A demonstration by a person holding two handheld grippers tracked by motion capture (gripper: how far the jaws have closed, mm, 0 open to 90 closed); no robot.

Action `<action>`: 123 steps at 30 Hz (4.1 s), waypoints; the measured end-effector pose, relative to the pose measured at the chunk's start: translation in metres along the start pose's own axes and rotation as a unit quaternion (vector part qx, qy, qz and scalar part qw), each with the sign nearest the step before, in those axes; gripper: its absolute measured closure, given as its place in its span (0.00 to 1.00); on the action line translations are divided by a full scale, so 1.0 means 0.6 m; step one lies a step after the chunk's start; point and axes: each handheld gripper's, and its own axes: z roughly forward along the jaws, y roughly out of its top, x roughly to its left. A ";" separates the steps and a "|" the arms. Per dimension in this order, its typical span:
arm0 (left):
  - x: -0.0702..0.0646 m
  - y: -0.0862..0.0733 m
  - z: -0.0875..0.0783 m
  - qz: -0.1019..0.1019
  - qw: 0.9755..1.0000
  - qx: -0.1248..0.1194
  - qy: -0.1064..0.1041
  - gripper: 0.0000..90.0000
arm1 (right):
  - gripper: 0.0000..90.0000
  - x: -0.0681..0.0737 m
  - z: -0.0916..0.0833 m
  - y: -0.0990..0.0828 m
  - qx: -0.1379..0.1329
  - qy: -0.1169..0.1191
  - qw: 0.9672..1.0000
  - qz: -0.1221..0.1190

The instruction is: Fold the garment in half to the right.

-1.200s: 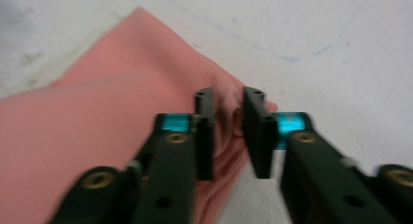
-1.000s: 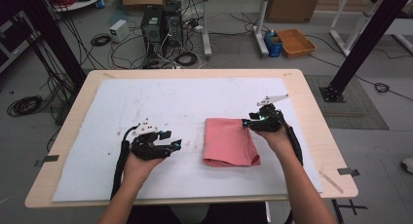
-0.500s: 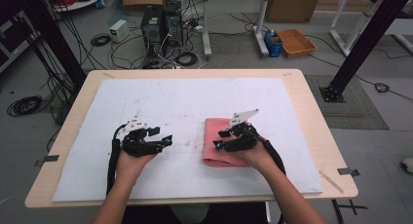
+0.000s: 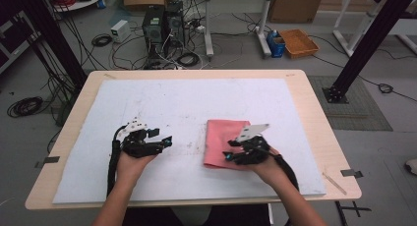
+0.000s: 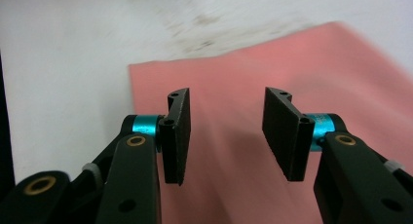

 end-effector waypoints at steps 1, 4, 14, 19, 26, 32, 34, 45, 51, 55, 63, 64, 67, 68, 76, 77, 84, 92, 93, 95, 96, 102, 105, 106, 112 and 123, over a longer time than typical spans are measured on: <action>0.000 0.000 0.001 -0.002 1.000 0.000 0.001 0.38 | 0.60 -0.010 -0.017 -0.010 -0.004 -0.014 1.000 0.013; 0.002 0.000 0.002 -0.002 1.000 0.001 0.000 0.38 | 0.60 -0.033 -0.046 -0.044 0.000 -0.042 0.998 0.054; -0.002 -0.001 0.011 -0.001 1.000 0.007 -0.001 0.38 | 0.67 -0.068 -0.022 -0.021 -0.042 -0.040 0.997 0.057; 0.003 -0.006 0.010 -0.002 1.000 0.010 0.003 0.38 | 0.65 -0.111 0.021 -0.024 0.023 -0.043 0.995 0.092; 0.005 -0.008 0.013 -0.004 1.000 0.014 0.002 0.38 | 0.62 -0.137 -0.010 -0.064 0.004 -0.053 0.990 0.131; 0.001 -0.006 0.011 -0.004 1.000 0.010 0.003 0.38 | 0.60 -0.125 -0.028 -0.043 -0.032 -0.082 0.990 0.110; -0.001 -0.005 0.012 -0.003 1.000 0.011 0.001 0.38 | 0.60 -0.139 -0.020 -0.035 -0.036 -0.086 0.987 0.128; 0.003 -0.007 0.012 -0.003 1.000 0.011 0.002 0.38 | 0.96 -0.189 0.025 -0.032 0.000 -0.066 0.982 0.176; 0.002 -0.004 0.004 -0.001 1.000 0.005 0.002 0.38 | 0.96 -0.194 0.022 -0.034 0.007 -0.075 0.982 0.174; 0.002 -0.004 0.003 -0.001 1.000 0.005 0.001 0.38 | 0.70 -0.187 0.031 -0.037 0.021 -0.089 0.981 0.170; 0.006 -0.004 -0.001 -0.004 1.000 0.001 0.003 0.38 | 0.69 -0.093 -0.033 -0.046 -0.045 -0.040 0.993 0.097; 0.006 -0.004 -0.001 -0.004 1.000 0.001 0.003 0.38 | 0.69 -0.079 -0.035 -0.054 -0.042 -0.034 0.995 0.088; 0.004 -0.003 -0.002 -0.003 1.000 -0.001 0.004 0.38 | 0.71 -0.053 -0.035 -0.073 -0.024 -0.016 0.997 0.077; 0.003 -0.002 -0.003 -0.003 1.000 -0.001 0.003 0.38 | 0.74 -0.042 -0.033 -0.080 -0.012 -0.009 0.997 0.071; 0.003 -0.004 -0.001 -0.002 1.000 0.001 0.001 0.38 | 0.77 -0.040 -0.037 -0.111 0.006 -0.011 0.997 0.080; 0.004 -0.004 -0.001 -0.002 1.000 0.001 0.001 0.38 | 0.77 -0.041 -0.038 -0.113 0.003 -0.011 0.997 0.079; 0.005 -0.003 -0.003 0.000 1.000 -0.004 -0.006 0.37 | 0.61 -0.049 -0.051 -0.103 -0.038 0.000 0.996 0.078; 0.001 0.003 -0.010 0.014 1.000 -0.014 -0.017 0.33 | 0.42 -0.074 -0.062 -0.053 -0.107 -0.018 0.990 0.092; 0.002 0.004 -0.012 0.019 0.999 -0.017 -0.019 0.33 | 0.41 -0.076 -0.061 -0.050 -0.109 -0.020 0.989 0.096; 0.004 0.006 -0.017 0.021 0.999 -0.021 -0.022 0.32 | 0.39 -0.082 -0.060 -0.044 -0.117 -0.023 0.988 0.102; 0.005 0.007 -0.019 0.022 0.999 -0.022 -0.024 0.31 | 0.38 -0.083 -0.060 -0.043 -0.119 -0.024 0.987 0.105; 0.011 0.009 -0.025 0.028 0.998 -0.027 -0.045 0.28 | 0.32 -0.090 -0.070 -0.047 -0.138 -0.047 0.982 0.123; 0.009 0.009 -0.026 0.040 0.997 -0.031 -0.060 0.26 | 0.28 -0.089 -0.078 -0.054 -0.148 -0.048 0.980 0.127; 0.007 0.009 -0.025 0.046 0.996 -0.029 -0.065 0.26 | 0.27 -0.088 -0.081 -0.057 -0.154 -0.048 0.979 0.122; 0.003 -0.006 -0.019 0.065 0.995 -0.020 -0.072 0.23 | 0.23 -0.101 -0.091 -0.080 -0.167 -0.056 0.976 0.131; 0.000 -0.021 -0.012 0.079 0.994 -0.019 -0.079 0.22 | 0.22 -0.104 -0.086 -0.073 -0.173 -0.058 0.976 0.122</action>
